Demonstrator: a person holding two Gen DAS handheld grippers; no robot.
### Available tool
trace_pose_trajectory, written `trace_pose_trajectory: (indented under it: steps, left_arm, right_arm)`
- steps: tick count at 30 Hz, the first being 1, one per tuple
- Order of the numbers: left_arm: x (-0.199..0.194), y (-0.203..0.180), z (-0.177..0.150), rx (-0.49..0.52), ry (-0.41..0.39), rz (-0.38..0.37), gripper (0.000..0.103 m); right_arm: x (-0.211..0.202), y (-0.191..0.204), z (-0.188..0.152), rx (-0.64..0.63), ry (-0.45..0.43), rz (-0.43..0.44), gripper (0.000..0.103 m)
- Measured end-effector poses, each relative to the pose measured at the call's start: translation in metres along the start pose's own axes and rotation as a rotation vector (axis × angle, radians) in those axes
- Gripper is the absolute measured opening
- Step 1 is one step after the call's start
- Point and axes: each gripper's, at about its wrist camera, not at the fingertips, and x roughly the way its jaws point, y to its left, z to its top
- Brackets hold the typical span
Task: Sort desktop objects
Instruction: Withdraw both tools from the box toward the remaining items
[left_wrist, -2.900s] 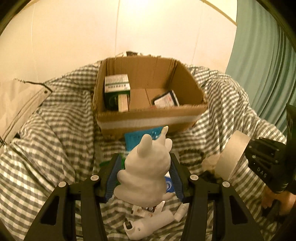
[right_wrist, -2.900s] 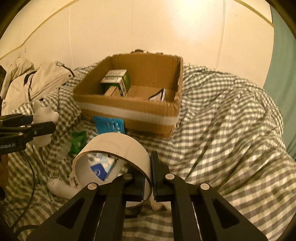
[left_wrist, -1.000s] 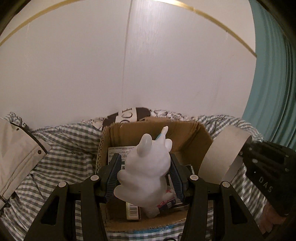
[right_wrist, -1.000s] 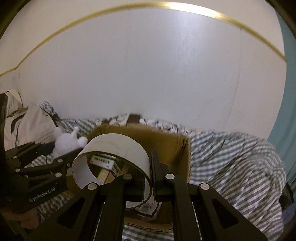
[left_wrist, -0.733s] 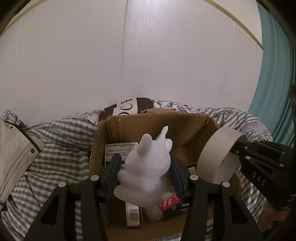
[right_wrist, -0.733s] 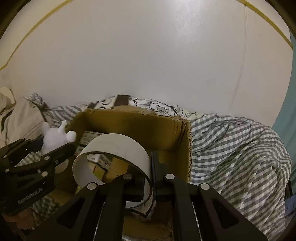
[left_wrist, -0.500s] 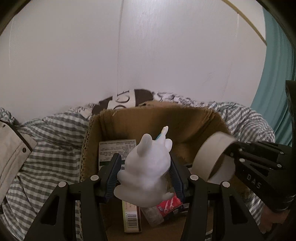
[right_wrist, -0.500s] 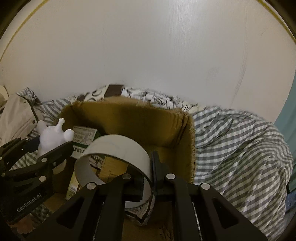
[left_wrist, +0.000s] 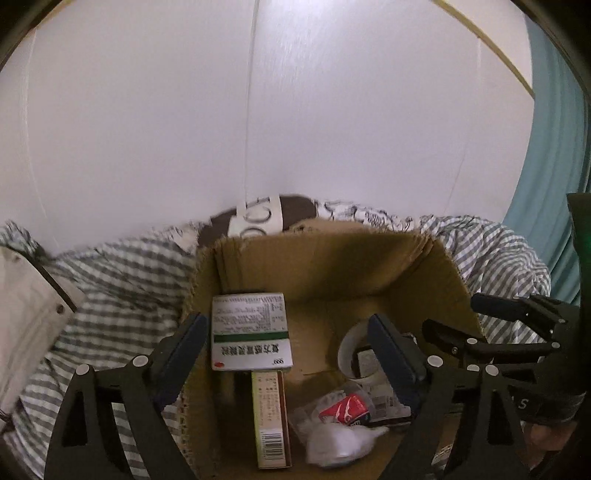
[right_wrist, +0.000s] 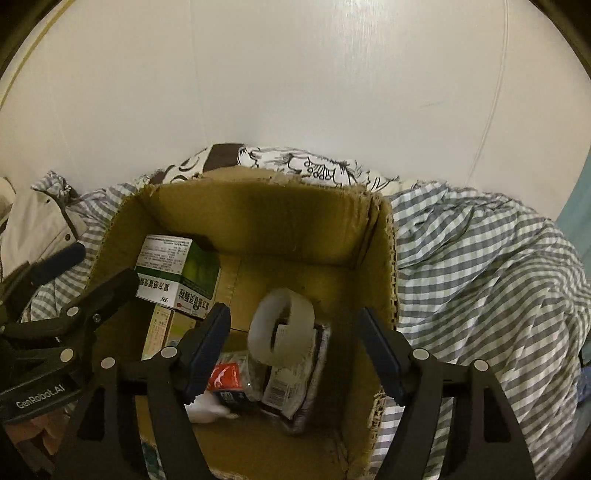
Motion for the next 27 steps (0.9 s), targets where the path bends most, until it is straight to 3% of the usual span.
trace_pose_trajectory:
  steps: [4,7,11,15,21,27]
  left_arm:
    - [-0.023,-0.001,0.005,0.015,-0.061,0.020,0.098]
    - [-0.045,-0.002,0.009,0.014,-0.127,0.033,0.103]
    - [-0.075,-0.004,0.013,0.010,-0.187,0.038,0.103]
    - [-0.108,-0.005,0.014,-0.011,-0.246,0.062,0.103]
    - [-0.143,-0.002,0.015,-0.058,-0.272,0.113,0.103]
    - [-0.171,0.000,0.015,-0.093,-0.270,0.182,0.103]
  right_arm:
    - [-0.025,0.000,-0.002,-0.014,-0.061,-0.034,0.074]
    - [-0.049,0.006,-0.006,-0.027,-0.123,-0.051,0.085]
    - [-0.085,0.016,-0.012,-0.055,-0.222,-0.065,0.090]
    - [-0.121,0.021,-0.019,-0.064,-0.325,-0.111,0.103]
    - [-0.165,0.013,-0.026,-0.021,-0.418,-0.161,0.103]
    - [-0.200,0.000,-0.034,0.026,-0.490,-0.132,0.103]
